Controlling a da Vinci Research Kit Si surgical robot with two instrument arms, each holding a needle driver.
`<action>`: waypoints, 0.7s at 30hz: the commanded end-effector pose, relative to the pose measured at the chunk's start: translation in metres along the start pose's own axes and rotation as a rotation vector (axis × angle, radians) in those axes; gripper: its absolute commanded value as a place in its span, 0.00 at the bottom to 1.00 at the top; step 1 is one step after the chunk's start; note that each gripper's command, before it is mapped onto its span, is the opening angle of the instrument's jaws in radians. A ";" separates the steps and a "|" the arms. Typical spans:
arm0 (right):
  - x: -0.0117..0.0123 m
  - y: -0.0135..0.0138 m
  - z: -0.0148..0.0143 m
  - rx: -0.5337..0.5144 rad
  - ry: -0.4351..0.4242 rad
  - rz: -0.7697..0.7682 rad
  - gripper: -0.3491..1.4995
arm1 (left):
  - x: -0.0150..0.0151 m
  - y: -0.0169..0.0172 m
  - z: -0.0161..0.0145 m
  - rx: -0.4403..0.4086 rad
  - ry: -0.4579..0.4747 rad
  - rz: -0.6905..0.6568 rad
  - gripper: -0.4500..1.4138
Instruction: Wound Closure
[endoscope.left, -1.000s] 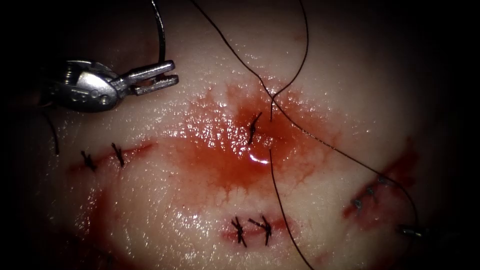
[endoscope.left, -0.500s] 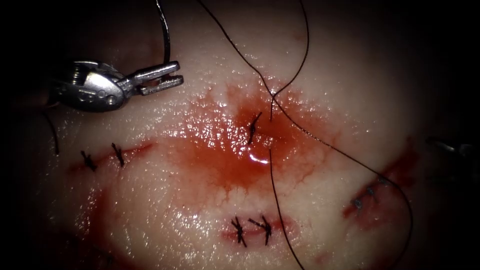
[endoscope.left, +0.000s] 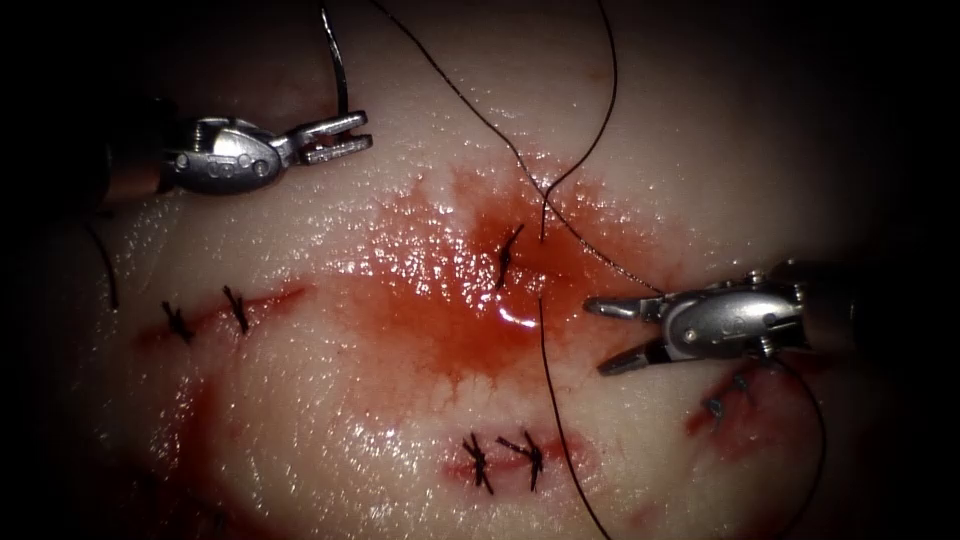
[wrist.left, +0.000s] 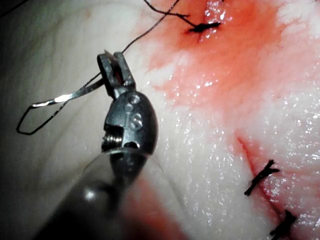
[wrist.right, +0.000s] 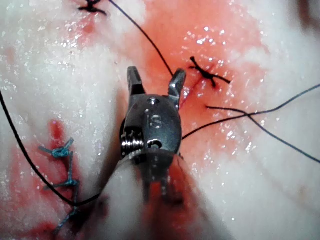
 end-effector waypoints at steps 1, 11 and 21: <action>0.0001 -0.0004 0.0015 -0.002 0.013 0.000 0.95 | -0.0007 0.0000 0.0008 -0.001 0.000 -0.002 0.00; -0.0022 -0.0007 0.0053 0.004 0.027 0.001 0.95 | -0.0001 0.0002 0.0009 -0.002 -0.012 -0.009 0.00; -0.0028 -0.0009 0.0057 -0.014 0.000 0.037 0.00 | 0.0000 0.0002 0.0012 -0.002 -0.009 -0.009 0.00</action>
